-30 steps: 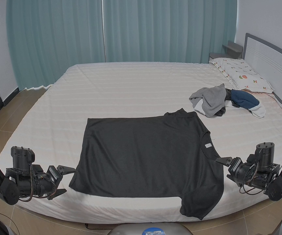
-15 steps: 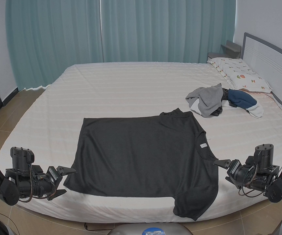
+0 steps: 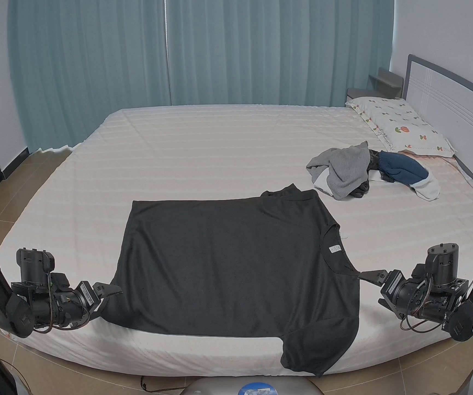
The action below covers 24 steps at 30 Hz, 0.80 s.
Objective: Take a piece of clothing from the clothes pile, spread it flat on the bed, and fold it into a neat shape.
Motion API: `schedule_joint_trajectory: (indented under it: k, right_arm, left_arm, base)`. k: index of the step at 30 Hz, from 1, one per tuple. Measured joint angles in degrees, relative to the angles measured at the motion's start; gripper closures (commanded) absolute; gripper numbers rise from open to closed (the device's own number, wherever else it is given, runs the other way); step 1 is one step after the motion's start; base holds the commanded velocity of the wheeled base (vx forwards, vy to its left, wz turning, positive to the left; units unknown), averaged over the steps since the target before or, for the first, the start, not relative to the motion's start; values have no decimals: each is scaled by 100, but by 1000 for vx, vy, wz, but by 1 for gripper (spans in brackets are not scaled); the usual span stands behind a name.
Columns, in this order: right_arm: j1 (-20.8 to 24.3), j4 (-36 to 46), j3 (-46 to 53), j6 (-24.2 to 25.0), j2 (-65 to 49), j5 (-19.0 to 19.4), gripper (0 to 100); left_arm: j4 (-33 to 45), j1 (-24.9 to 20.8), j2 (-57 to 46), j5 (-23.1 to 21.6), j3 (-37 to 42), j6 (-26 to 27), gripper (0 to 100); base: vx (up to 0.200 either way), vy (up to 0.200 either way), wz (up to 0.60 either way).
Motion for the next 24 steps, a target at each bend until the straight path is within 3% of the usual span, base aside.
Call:
schedule_joint_trajectory:
  k: [7, 14, 24]
  right_arm:
    - [-2, 0, 4, 0, 1, 2, 0]
    - [-11, 0, 4, 0, 6, 2, 0]
    - [-11, -1, 9, -11, 45, -7, 0]
  left_arm:
    - [90, 278, 623, 37, -435, 579, 0]
    - [556, 278, 853, 52, -785, 583, 0]
    - [644, 82, 986, 285, -958, 580, 0]
  base:
    - [0, 0, 0]
    - [0, 0, 0]
    - [0, 0, 0]
